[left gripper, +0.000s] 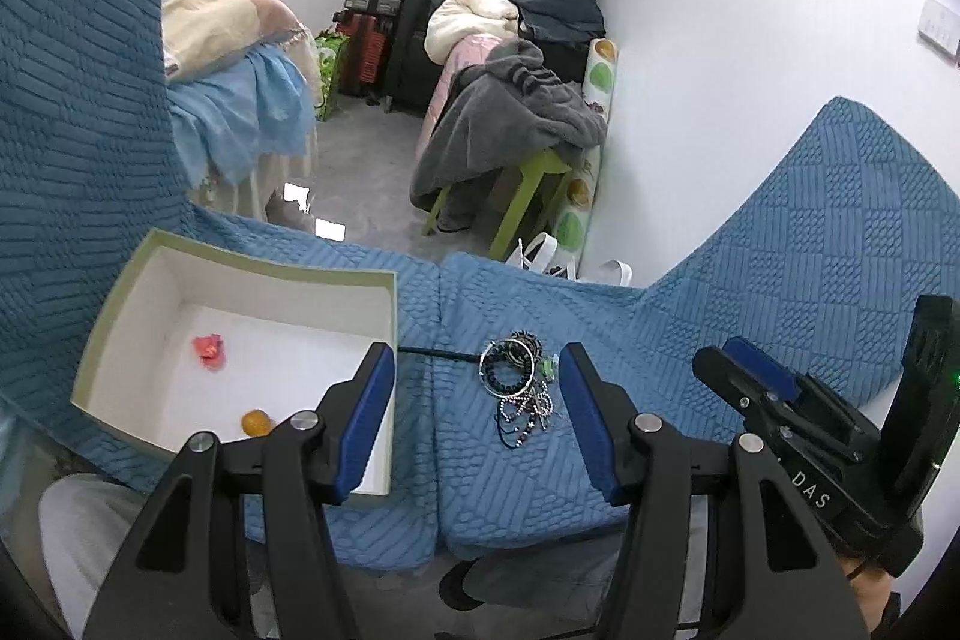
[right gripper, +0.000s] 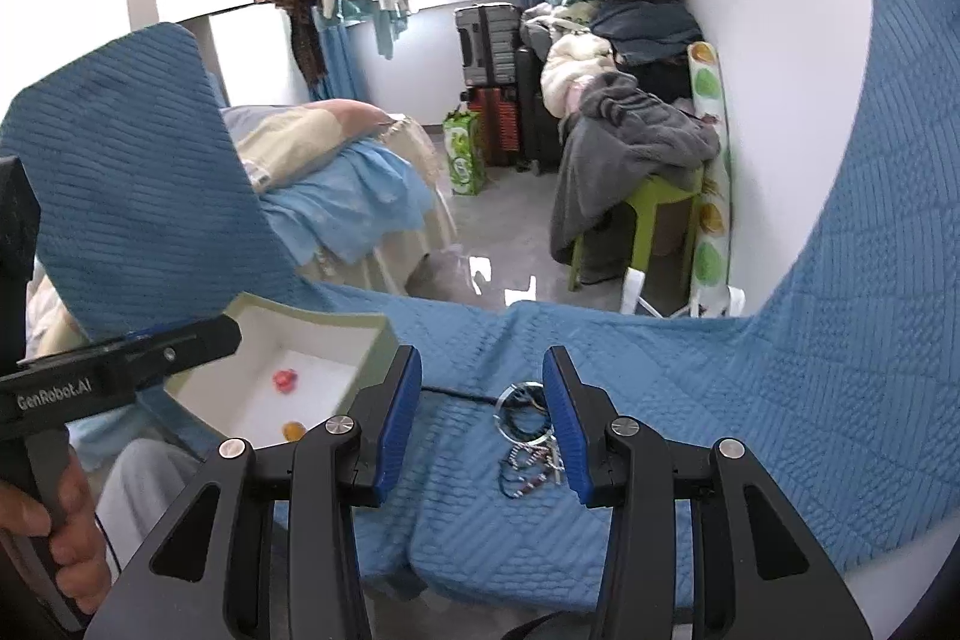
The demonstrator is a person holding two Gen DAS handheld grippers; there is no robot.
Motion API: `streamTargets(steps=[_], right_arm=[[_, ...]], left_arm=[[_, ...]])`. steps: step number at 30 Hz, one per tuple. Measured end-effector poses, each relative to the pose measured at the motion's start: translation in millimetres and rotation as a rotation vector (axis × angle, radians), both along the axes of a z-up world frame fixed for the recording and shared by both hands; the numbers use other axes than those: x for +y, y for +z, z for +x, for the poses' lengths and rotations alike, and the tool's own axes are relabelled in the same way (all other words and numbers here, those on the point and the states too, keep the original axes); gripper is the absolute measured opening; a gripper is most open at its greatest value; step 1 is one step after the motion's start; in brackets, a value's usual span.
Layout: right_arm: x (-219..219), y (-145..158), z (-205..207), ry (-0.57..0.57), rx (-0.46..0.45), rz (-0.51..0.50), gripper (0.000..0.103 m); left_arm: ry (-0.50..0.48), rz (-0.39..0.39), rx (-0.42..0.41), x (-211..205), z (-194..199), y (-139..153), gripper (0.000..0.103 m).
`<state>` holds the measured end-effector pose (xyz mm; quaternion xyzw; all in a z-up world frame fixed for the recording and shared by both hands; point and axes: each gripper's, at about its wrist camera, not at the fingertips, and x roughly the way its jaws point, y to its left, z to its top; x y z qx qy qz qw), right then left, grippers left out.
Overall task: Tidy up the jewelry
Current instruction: 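Move both grippers back from the box to the jewelry pile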
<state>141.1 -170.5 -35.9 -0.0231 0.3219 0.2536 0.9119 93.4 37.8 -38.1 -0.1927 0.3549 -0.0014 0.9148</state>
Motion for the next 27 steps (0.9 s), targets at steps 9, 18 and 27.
streamTargets(steps=[9, 18, 27], right_arm=[[-30.3, -36.0, 0.5, -0.037, 0.031, 0.006, 0.040], [-43.7, -78.9, 4.5, -0.086, 0.090, -0.006, 0.040], [-54.0, -114.8, 19.7, -0.078, 0.151, 0.000, 0.040]], left_arm=[[-0.031, -0.001, 0.023, -24.0, 5.2, -26.6, 0.058], [-0.084, -0.007, 0.075, -44.6, 12.5, -54.7, 0.058], [-0.134, -0.022, 0.110, -57.2, 36.0, -85.2, 0.050]])
